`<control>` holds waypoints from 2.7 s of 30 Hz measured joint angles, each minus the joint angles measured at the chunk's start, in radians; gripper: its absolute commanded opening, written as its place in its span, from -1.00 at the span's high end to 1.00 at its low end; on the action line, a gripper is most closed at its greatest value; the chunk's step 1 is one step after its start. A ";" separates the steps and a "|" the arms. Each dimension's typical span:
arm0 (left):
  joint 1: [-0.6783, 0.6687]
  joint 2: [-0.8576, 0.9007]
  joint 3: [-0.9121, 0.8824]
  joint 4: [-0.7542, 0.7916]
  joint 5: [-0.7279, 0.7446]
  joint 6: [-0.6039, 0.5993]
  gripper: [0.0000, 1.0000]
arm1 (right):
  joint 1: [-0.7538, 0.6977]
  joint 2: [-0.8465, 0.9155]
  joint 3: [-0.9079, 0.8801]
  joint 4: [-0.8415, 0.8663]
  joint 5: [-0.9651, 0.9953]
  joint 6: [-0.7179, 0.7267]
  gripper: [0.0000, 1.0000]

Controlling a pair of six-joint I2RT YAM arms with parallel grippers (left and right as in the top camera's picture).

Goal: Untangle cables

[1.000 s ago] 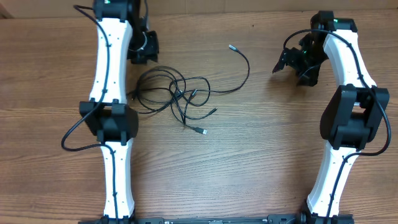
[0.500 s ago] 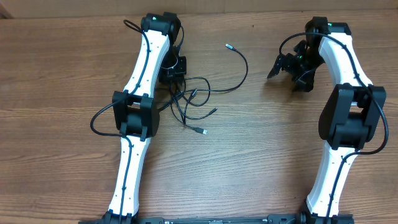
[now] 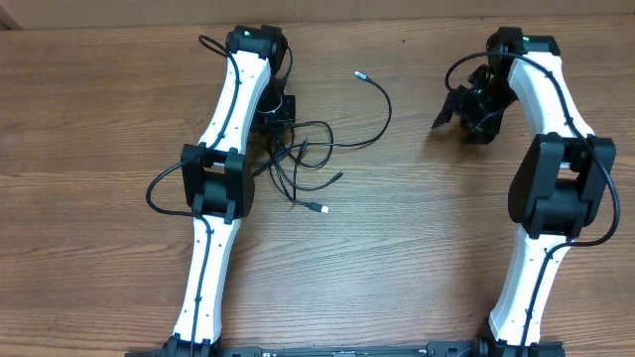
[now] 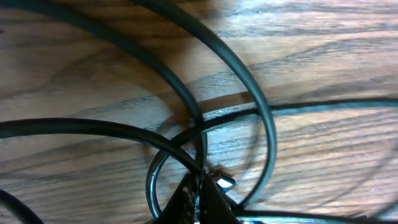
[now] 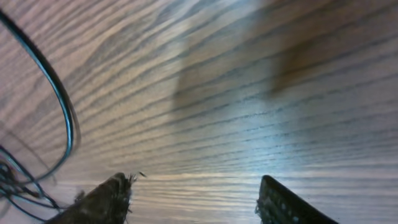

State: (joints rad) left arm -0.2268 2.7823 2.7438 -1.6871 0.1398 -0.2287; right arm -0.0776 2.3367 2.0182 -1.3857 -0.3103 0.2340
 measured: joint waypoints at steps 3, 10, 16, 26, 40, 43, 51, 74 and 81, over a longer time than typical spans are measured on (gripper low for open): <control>0.000 -0.028 0.000 0.003 0.002 0.001 0.91 | 0.000 0.000 0.000 -0.004 -0.006 -0.002 -0.29; 0.005 -0.272 0.006 0.062 0.003 0.003 0.92 | 0.000 0.000 0.000 -0.005 -0.130 -0.052 -0.47; 0.005 -0.445 0.045 0.072 0.003 -0.003 -0.54 | 0.001 0.000 0.000 -0.013 -0.259 -0.125 -0.94; 0.005 -0.309 0.043 0.003 0.039 -0.001 0.82 | 0.001 0.000 0.000 -0.014 -0.307 -0.143 -0.99; 0.005 -0.093 0.037 0.015 0.005 -0.079 -0.40 | 0.001 0.000 0.000 -0.017 -0.311 -0.146 -1.00; 0.005 -0.061 0.037 0.016 -0.032 -0.118 -0.30 | 0.001 0.000 0.000 -0.017 -0.311 -0.148 -1.00; 0.005 -0.001 0.037 0.068 -0.070 -0.164 0.08 | 0.001 0.000 0.000 -0.015 -0.311 -0.149 -1.00; -0.012 0.005 0.037 0.087 -0.077 -0.244 0.43 | 0.001 0.000 0.000 -0.006 -0.311 -0.149 -1.00; -0.021 0.005 0.037 0.087 -0.077 -0.245 0.47 | 0.001 0.000 0.000 -0.006 -0.311 -0.149 -1.00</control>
State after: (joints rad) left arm -0.2478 2.7876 2.7811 -1.6005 0.0628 -0.4736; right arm -0.0769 2.3367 2.0182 -1.3914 -0.6216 0.0849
